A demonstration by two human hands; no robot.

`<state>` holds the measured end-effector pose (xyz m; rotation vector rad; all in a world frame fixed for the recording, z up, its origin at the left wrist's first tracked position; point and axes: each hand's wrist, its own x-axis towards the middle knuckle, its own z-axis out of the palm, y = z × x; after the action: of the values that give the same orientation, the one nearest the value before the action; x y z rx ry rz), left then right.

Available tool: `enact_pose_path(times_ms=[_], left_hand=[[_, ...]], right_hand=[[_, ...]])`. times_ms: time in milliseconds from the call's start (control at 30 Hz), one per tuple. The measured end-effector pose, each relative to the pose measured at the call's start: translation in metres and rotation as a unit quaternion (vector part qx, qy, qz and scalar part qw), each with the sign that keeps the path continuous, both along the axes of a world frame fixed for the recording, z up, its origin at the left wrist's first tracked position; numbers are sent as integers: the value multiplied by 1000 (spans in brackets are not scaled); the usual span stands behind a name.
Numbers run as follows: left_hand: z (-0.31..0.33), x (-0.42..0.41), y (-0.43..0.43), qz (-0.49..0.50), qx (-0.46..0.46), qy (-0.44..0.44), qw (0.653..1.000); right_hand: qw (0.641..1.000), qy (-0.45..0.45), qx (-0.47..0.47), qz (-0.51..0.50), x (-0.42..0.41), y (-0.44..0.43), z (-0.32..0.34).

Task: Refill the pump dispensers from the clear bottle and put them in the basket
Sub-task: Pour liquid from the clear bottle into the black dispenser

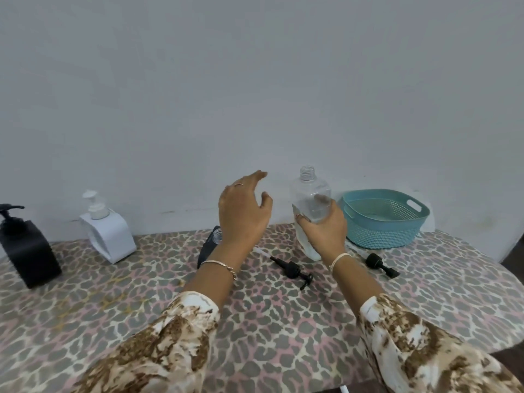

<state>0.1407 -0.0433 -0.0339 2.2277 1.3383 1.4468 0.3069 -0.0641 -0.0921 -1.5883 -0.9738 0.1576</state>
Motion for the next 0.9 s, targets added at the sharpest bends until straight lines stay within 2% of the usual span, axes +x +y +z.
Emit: enact_pose_path(times_ms=[167, 367, 533, 767, 900], left_hand=[[-2, -53, 6, 35, -147, -9, 988], [-41, -90, -16, -24, -281, -63, 957], [-80, -89, -42, -54, -287, -144, 945], [-107, -78, -49, 24, -244, -219, 945], [-107, -78, -47, 50, -241, -217, 945]], right_hand=[[998, -55, -16, 12, -16, -14, 22], [983, -174, -45, 43, -40, -28, 32], [962, -253, -80, 67, -51, -36, 30], [929, -342, -125, 69, -62, -42, 21], [911, -380, -139, 73, -64, -44, 15]])
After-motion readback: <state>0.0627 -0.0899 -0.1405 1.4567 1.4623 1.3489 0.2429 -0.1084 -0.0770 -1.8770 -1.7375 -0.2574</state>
